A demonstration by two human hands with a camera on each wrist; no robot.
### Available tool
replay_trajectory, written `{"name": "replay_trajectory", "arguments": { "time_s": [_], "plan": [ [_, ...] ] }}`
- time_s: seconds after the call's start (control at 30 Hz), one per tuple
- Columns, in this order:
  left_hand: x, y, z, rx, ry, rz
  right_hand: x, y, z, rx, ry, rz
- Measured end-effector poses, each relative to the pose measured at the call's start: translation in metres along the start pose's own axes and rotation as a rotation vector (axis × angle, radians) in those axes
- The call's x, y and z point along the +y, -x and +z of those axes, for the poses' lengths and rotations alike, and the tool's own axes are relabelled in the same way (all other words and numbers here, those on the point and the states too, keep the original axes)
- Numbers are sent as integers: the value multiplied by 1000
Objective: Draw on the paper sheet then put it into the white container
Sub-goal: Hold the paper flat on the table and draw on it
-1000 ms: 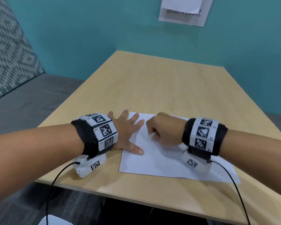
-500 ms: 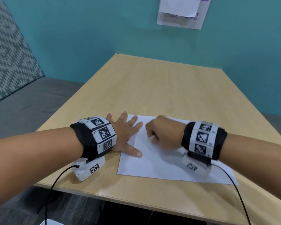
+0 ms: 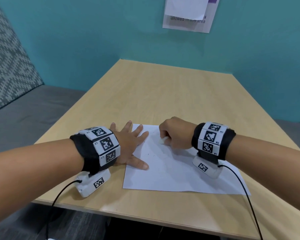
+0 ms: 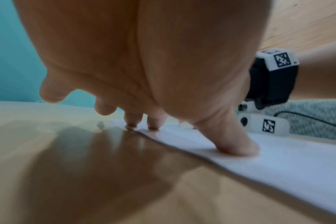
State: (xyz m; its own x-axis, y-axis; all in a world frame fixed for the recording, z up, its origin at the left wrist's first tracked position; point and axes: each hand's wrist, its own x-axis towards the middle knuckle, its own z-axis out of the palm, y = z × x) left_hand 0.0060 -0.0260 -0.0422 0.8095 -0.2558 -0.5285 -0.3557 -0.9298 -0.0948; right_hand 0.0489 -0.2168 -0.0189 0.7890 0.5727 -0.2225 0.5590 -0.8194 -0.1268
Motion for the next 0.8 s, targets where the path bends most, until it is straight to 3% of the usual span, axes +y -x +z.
{"name": "replay_trajectory", "arguments": {
  "time_s": [0.1, 0.27, 0.43, 0.53, 0.7, 0.8],
  "plan": [
    [3, -1, -8, 19, -31, 7, -3, -1, 2, -20, 2, 7],
    [18, -18, -6, 104, 62, 141, -3, 0, 1, -3, -20, 26],
    [17, -22, -1, 99, 78, 142, -10, 7, 4, 27, -81, -101],
    [19, -19, -3, 93, 82, 132, -14, 14, 10, -44, -105, -162],
    [19, -21, -4, 77, 58, 116, 1, 3, -4, 37, -56, -69],
    [18, -19, -4, 71, 68, 121, -8, 9, 4, 1, -43, -109]
  ]
}}
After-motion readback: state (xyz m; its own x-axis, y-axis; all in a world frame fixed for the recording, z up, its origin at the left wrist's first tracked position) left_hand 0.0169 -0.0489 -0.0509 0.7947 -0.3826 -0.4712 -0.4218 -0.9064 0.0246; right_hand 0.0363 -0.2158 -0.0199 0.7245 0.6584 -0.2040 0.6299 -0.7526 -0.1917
